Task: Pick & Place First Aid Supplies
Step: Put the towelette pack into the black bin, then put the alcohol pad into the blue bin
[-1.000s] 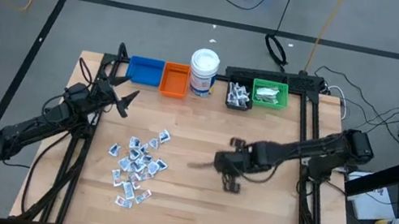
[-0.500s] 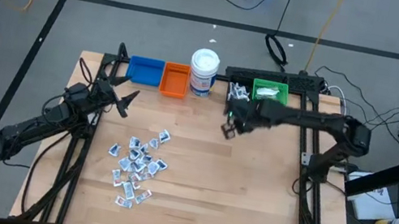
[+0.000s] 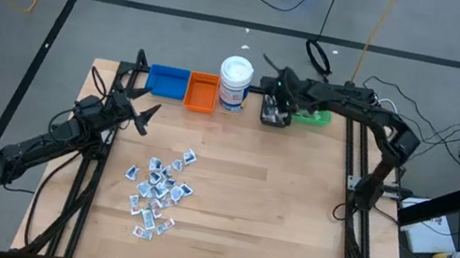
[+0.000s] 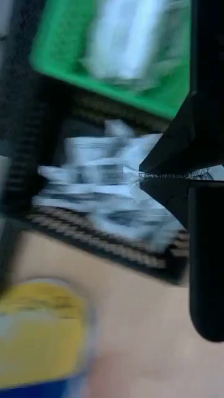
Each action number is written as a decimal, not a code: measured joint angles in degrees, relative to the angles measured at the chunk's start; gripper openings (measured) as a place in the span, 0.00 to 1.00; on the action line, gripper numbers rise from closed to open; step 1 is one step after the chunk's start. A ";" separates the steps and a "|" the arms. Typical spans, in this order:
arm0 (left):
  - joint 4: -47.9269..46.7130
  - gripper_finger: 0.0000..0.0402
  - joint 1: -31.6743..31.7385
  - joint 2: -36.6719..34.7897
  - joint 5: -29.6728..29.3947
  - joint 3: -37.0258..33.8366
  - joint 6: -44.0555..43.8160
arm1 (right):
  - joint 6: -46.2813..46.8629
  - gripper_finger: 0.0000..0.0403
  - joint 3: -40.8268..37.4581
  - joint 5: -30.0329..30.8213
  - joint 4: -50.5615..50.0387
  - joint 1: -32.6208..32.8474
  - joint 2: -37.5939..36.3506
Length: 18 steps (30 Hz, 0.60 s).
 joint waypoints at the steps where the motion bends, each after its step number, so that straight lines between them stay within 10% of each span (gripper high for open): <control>1: 0.00 0.77 0.01 0.01 -0.01 0.02 0.00 | -0.06 0.01 0.65 0.03 0.43 -0.78 0.93; 10: -0.01 0.77 0.01 -0.01 -0.02 0.02 0.00 | -0.90 0.04 2.99 -6.19 5.77 -3.48 7.00; 18: -0.01 0.77 0.01 -0.01 0.00 0.02 0.00 | -4.09 0.37 2.84 -6.05 5.37 -3.48 6.37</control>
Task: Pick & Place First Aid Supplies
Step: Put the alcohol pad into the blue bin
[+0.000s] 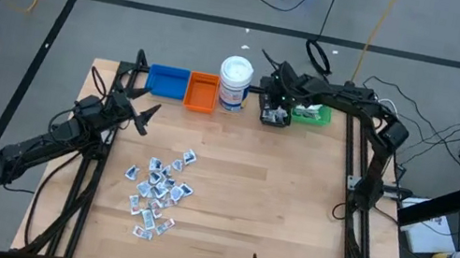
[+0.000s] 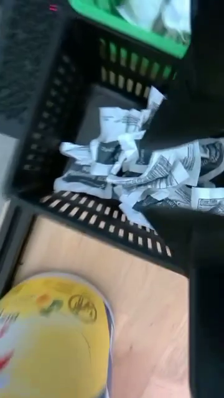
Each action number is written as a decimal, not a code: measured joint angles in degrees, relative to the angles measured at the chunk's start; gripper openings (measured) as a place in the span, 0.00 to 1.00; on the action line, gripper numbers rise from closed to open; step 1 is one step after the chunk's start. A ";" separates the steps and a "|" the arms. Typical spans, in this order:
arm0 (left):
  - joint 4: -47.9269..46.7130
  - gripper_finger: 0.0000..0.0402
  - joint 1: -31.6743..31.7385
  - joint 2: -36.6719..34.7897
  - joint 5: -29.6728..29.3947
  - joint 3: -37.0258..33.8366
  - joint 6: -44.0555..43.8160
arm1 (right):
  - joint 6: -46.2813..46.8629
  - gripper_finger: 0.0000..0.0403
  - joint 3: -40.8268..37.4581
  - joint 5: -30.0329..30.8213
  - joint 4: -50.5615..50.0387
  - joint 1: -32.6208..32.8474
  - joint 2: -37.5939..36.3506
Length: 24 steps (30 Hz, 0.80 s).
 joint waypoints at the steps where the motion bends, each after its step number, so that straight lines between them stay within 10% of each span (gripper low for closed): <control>1: 0.02 0.77 0.00 0.01 0.00 -0.01 0.00 | -1.45 0.43 -0.32 0.05 0.49 -0.09 -0.77; 11: 0.01 0.77 -0.02 0.01 0.00 0.00 0.00 | -19.33 0.80 -21.34 0.92 37.35 -1.04 -17.05; 17: 0.00 0.77 0.00 0.01 0.00 0.00 0.00 | -33.99 0.87 -39.34 5.02 65.70 -1.10 -26.88; 24: 0.02 0.77 0.00 0.02 0.00 0.00 0.00 | -44.20 0.87 -55.79 3.18 75.84 -2.63 -40.95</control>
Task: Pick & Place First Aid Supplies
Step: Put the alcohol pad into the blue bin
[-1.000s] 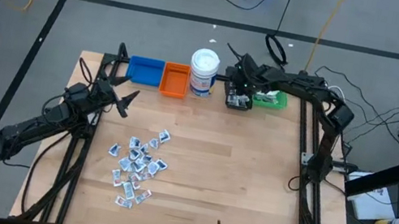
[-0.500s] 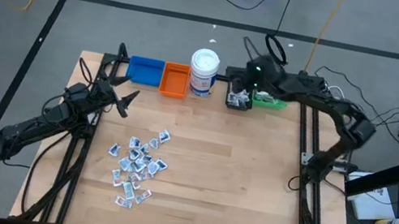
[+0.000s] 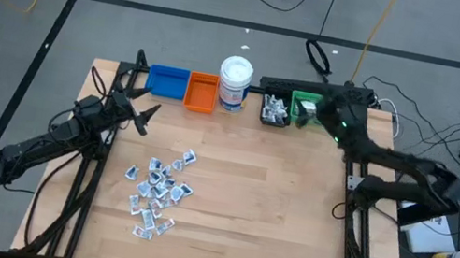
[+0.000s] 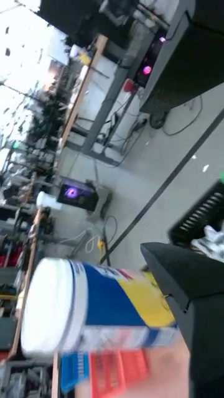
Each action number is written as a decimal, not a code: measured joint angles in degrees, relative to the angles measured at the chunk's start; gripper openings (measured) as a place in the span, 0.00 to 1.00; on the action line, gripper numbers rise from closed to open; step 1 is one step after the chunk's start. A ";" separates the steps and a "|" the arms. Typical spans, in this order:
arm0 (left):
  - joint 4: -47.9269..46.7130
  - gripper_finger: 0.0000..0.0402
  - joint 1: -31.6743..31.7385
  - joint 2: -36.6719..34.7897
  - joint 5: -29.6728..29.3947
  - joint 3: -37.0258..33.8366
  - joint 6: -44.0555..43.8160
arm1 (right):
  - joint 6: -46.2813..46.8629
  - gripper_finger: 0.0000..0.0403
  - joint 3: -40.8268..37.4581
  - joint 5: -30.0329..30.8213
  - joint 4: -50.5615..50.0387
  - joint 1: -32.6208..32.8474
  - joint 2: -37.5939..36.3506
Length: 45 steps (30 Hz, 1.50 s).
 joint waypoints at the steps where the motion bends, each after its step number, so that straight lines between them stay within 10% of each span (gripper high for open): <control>1: 0.00 0.77 0.00 0.00 0.00 0.00 0.00 | -0.23 0.87 -1.92 -0.63 0.15 -0.18 -2.17; 14: 0.00 0.77 -0.02 0.00 0.02 -0.02 0.00 | 5.27 0.87 -20.23 -4.61 -1.48 -1.49 -30.73; 45: -0.02 0.77 -0.02 -0.02 0.00 0.00 0.00 | 19.14 0.87 -21.24 -4.29 -41.70 -1.50 -59.19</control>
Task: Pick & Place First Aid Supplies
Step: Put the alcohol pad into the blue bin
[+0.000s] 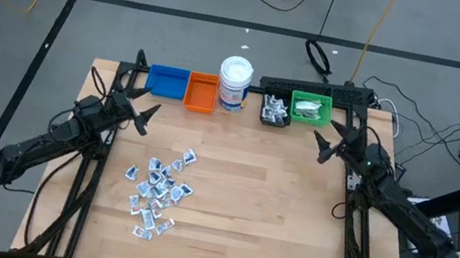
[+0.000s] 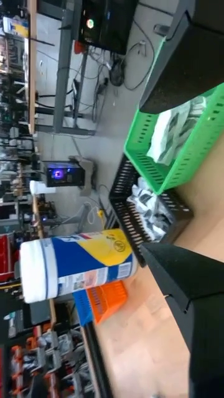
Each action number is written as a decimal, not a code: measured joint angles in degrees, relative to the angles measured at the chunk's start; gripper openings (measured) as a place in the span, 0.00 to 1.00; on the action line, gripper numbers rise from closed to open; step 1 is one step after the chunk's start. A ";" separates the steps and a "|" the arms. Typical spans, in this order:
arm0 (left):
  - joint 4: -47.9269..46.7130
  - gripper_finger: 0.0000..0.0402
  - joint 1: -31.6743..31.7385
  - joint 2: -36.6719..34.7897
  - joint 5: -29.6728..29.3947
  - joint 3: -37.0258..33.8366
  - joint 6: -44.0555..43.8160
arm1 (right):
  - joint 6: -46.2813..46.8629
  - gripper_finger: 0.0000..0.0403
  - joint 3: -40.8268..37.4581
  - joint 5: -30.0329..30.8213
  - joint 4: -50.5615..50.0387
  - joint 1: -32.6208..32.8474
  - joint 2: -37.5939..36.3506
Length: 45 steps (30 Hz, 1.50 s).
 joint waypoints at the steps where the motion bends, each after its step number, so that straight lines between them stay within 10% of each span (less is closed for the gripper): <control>1: 0.00 0.77 0.02 0.02 0.00 -0.02 0.00 | 0.21 0.87 0.00 -0.13 -0.88 0.00 -0.77; 37: 1.27 0.77 0.00 0.04 0.00 0.12 -1.18 | 0.02 0.87 -0.04 -0.17 3.12 0.01 -1.94; 45: -22.53 0.77 -0.28 13.17 -0.01 14.38 -13.78 | 0.04 0.87 -0.04 -0.19 3.14 0.01 -1.94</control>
